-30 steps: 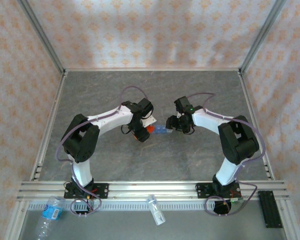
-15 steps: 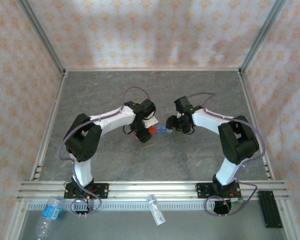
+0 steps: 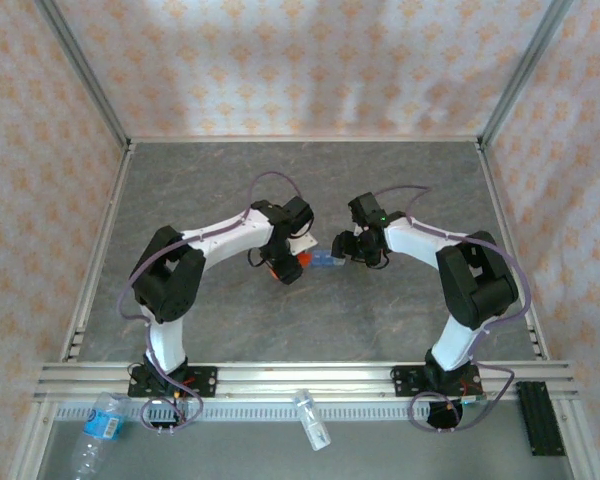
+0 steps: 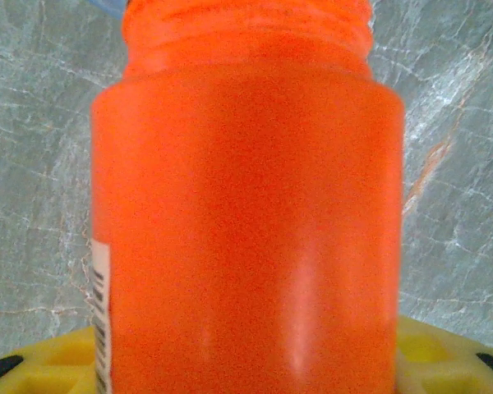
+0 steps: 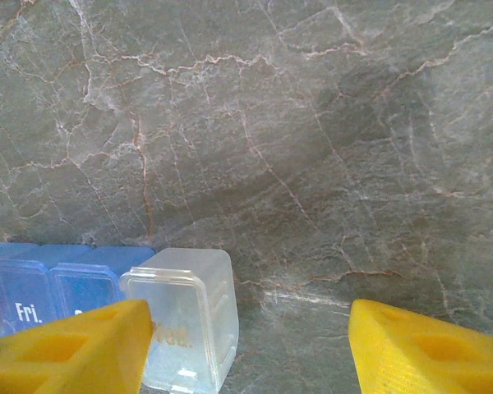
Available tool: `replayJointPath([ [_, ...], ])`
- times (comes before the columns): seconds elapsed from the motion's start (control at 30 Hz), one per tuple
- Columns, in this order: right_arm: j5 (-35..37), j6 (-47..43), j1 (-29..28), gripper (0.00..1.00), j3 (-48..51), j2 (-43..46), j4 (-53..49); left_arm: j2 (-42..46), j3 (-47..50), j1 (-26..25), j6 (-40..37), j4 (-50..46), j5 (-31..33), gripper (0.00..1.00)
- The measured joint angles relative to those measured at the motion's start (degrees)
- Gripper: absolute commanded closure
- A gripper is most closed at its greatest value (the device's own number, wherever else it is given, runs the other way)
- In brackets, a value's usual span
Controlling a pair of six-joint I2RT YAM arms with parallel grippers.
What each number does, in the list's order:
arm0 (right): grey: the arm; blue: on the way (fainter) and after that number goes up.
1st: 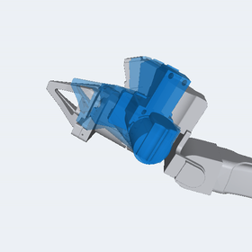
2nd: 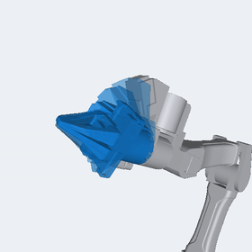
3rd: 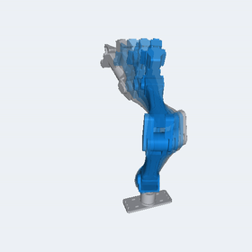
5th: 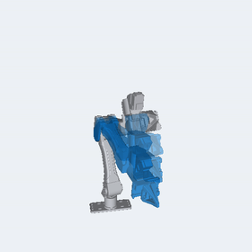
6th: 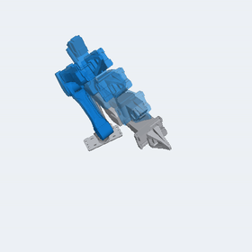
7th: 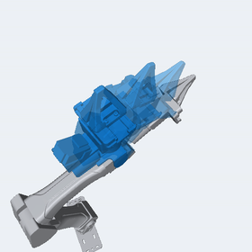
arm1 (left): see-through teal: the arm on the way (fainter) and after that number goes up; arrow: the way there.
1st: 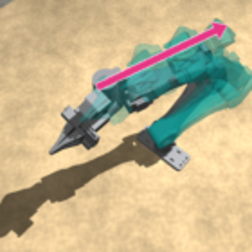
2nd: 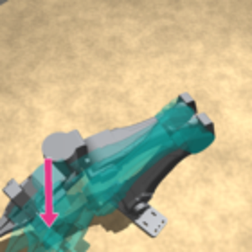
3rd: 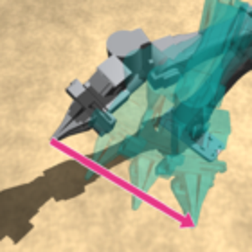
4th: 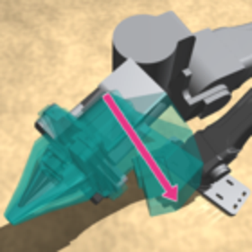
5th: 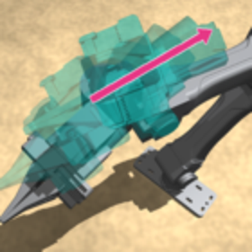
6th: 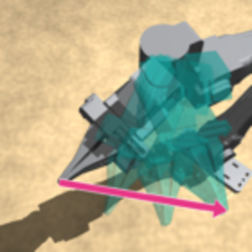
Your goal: Sort the pills into containers
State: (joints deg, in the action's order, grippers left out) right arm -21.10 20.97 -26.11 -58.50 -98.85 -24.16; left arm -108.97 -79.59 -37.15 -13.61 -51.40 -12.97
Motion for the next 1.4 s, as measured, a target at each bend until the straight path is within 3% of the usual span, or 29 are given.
replayJointPath([
  [1.4,0.02,0.00,0.00,0.36,0.00,-0.02,0.00,-1.77,-2.45,0.00,-0.04,-2.38,0.44,1.00],
])
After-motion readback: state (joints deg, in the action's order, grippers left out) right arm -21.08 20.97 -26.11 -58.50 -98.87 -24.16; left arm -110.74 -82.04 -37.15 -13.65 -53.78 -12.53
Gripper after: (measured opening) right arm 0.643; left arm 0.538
